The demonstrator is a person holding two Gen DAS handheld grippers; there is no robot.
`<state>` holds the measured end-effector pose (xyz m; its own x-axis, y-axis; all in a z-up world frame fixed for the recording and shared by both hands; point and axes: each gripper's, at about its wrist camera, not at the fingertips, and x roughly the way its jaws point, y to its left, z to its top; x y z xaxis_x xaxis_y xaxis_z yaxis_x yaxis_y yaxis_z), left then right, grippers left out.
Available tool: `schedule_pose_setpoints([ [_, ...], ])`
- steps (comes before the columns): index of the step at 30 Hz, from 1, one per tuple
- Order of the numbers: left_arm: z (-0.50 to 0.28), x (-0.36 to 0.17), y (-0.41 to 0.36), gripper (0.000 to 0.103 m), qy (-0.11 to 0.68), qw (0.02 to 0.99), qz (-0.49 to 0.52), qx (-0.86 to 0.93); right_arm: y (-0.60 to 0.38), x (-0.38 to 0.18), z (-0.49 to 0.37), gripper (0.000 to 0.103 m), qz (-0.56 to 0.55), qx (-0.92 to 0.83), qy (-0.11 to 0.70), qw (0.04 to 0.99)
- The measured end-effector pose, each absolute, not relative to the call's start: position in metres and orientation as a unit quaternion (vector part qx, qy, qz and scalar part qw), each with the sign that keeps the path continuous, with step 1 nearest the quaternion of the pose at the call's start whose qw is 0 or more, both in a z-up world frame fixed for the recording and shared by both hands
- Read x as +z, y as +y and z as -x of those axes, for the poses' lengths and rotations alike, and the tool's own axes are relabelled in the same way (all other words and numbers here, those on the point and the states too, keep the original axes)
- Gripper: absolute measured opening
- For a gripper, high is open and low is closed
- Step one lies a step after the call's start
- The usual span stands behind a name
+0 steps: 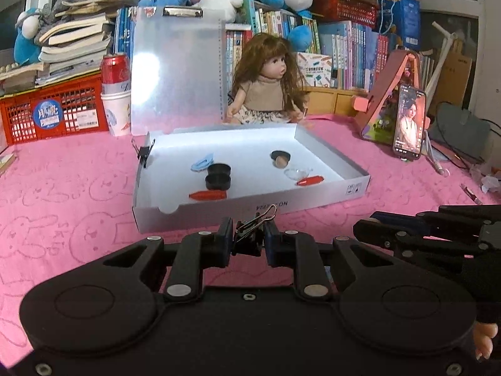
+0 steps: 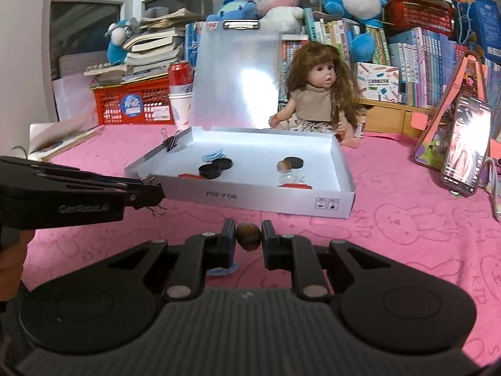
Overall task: Organize rigid objects
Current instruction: 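Carry the binder clip into the box with the left tool while the right tool carries the nut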
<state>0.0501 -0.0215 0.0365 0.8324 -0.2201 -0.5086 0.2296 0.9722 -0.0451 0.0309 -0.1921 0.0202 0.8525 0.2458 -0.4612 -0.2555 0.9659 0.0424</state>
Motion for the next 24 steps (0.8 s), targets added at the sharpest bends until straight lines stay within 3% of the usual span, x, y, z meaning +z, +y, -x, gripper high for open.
schedule_pose_setpoints([
  [24,-0.091,0.055,-0.017,0.020,0.259,0.959,0.009,-0.118,-0.203,0.028,-0.078,0.021,-0.021,0.112,0.240,0.964],
])
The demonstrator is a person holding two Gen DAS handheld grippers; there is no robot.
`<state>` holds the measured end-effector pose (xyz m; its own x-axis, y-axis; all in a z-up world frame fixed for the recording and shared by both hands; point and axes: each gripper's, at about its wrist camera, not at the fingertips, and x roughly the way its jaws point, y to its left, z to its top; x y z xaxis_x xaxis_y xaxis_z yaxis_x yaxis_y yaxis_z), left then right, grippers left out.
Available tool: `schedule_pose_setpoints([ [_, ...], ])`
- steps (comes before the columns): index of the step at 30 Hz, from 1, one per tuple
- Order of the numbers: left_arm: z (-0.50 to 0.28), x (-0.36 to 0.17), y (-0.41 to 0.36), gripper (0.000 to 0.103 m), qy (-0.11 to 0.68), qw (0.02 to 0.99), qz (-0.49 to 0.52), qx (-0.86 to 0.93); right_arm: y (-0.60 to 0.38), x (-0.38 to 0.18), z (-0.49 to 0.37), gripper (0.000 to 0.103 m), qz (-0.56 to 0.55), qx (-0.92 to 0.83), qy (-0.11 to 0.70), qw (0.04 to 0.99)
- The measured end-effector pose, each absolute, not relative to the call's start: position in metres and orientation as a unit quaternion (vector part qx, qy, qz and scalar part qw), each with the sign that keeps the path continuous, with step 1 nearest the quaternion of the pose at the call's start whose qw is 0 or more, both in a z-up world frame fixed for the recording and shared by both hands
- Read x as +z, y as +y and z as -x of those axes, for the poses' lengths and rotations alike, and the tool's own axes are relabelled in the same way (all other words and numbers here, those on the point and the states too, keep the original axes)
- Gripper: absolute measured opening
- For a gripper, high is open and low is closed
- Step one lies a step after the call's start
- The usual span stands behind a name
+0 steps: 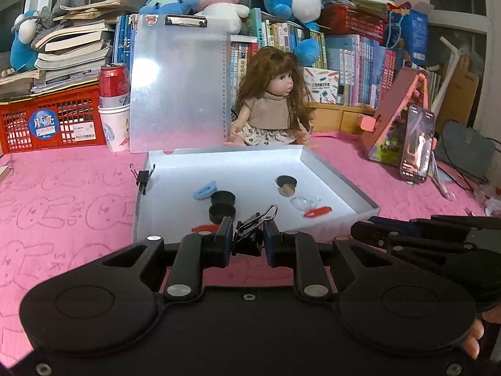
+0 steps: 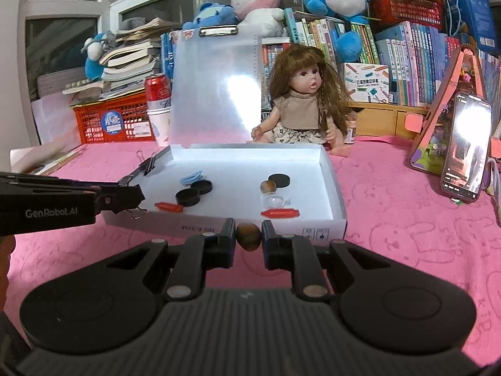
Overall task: Organize rigid objects
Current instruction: 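Carry the binder clip into the box with the left tool while the right tool carries the nut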
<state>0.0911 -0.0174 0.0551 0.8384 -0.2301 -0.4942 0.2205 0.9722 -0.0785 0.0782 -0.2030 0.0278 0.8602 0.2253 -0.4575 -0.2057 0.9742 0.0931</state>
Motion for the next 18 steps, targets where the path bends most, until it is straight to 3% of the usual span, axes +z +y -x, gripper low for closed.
schedule_pose_setpoints([
  [18,-0.166,0.066,-0.013,0.020,0.280,0.954,0.047,-0.097,-0.220,0.040,-0.155,0.021,-0.081,0.105,0.270,0.954],
])
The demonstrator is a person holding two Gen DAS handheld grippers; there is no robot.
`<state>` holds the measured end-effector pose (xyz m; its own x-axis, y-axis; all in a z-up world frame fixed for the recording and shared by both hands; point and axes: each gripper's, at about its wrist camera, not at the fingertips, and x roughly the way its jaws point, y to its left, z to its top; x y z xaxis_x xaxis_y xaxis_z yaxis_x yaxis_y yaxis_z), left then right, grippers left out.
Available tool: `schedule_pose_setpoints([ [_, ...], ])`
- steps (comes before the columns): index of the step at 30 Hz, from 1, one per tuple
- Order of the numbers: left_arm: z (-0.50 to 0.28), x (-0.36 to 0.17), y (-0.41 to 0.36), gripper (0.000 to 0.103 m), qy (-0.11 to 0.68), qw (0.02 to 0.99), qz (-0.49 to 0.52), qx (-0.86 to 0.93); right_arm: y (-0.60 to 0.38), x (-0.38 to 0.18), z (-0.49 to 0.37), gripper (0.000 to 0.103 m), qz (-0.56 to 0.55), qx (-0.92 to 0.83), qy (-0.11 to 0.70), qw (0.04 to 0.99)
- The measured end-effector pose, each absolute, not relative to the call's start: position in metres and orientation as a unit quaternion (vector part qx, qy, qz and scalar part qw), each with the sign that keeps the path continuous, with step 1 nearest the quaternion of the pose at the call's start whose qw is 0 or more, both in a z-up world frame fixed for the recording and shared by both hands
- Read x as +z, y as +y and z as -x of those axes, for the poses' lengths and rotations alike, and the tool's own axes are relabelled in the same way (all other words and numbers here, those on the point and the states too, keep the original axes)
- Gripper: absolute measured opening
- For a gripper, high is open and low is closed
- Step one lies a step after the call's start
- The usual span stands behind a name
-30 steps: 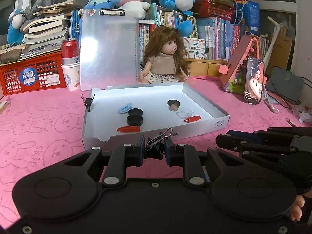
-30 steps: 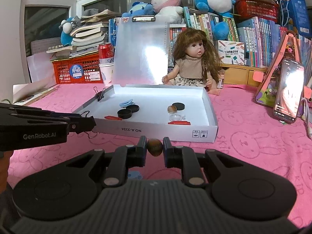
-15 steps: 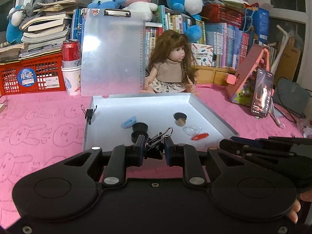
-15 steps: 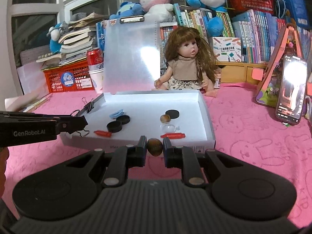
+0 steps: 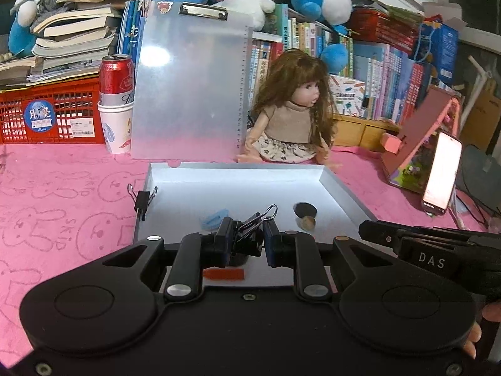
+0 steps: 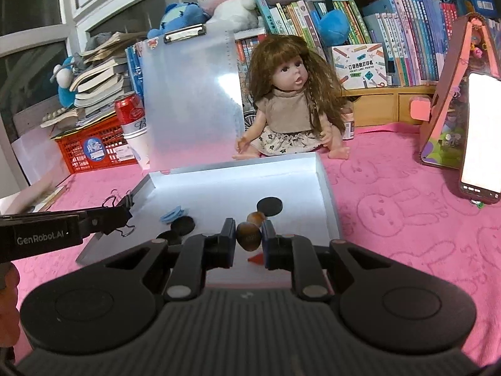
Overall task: Organize rigid objects
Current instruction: 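Carry the binder clip into the box with the left tool while the right tool carries the nut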
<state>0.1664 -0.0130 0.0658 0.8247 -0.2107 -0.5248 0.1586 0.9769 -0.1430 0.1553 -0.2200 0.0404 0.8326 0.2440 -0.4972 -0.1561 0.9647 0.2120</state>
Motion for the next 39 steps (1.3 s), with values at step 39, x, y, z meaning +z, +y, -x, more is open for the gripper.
schedule_pose_setpoints([
  [39,-0.315,0.024,-0.016,0.020,0.362,0.930,0.044,-0.046,-0.197,0.010,-0.310,0.021,-0.074,0.076,0.372,0.922],
])
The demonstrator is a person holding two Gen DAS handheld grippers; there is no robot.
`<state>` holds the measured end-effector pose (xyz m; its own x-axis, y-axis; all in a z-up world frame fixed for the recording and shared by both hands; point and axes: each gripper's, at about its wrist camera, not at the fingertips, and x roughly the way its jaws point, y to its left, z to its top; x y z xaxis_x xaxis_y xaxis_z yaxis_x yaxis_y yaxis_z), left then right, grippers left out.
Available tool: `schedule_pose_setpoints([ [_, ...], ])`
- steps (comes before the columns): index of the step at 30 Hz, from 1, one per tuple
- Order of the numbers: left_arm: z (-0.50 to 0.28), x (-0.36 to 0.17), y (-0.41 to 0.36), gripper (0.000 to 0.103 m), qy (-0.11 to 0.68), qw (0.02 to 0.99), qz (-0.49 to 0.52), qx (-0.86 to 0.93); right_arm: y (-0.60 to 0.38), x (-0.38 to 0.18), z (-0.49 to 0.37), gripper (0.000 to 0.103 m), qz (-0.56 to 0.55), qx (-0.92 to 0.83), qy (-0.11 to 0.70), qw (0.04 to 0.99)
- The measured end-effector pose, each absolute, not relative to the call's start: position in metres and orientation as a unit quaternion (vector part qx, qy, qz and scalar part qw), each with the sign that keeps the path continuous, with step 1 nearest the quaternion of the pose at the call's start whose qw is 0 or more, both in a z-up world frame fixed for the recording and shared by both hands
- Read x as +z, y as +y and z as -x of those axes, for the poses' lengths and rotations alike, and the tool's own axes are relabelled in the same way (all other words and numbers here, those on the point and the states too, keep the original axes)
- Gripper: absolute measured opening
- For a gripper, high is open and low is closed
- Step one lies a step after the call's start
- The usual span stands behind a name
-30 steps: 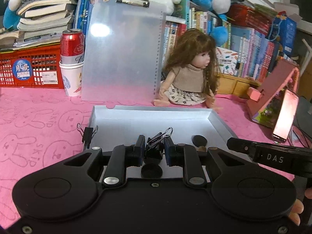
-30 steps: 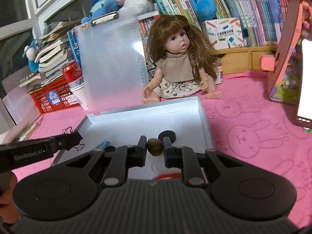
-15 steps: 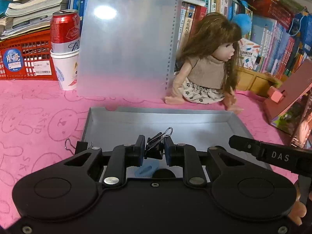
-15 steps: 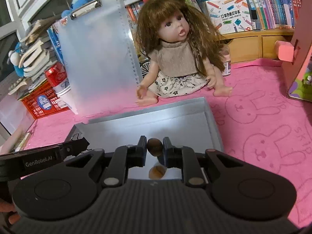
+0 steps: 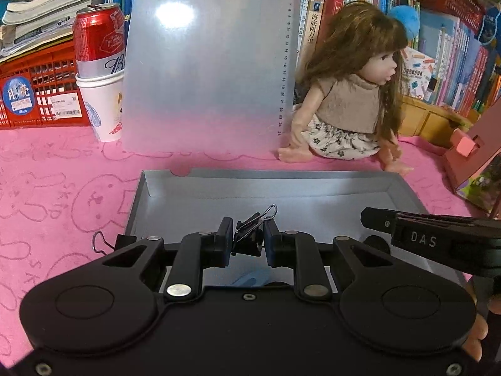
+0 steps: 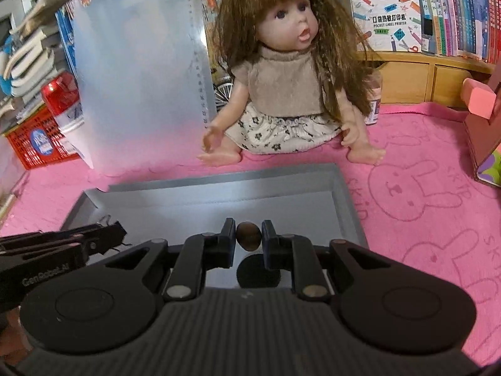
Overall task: Organize rigid objects
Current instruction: 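Carry the binder clip into the box with the left tool while the right tool carries the nut, then release the binder clip in the box with the left tool while the right tool releases the nut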
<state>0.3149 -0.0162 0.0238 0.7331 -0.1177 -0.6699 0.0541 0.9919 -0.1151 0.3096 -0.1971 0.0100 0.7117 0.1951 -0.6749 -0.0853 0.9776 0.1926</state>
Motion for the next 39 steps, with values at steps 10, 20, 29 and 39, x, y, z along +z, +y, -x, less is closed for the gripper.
schedule_pose_setpoints([
  [10,-0.320,0.008,-0.017,0.020,0.376,0.925,0.042,-0.043,-0.192,-0.003,-0.315,0.022,-0.058,0.071,0.383,0.919],
  [20,-0.318,0.006,-0.019,0.021,0.369,0.928,0.030,-0.045,-0.192,-0.003,-0.317,0.025,-0.053,0.073,0.385,0.918],
  [29,-0.304,0.022,-0.019,0.046,0.345,0.937,0.016,-0.044,-0.196,0.010,-0.302,0.059,-0.052,0.067,0.360,0.929],
  [39,-0.269,0.046,-0.013,0.061,0.318,0.946,0.022,-0.062,-0.191,0.032,-0.263,0.075,-0.020,0.086,0.328,0.941],
])
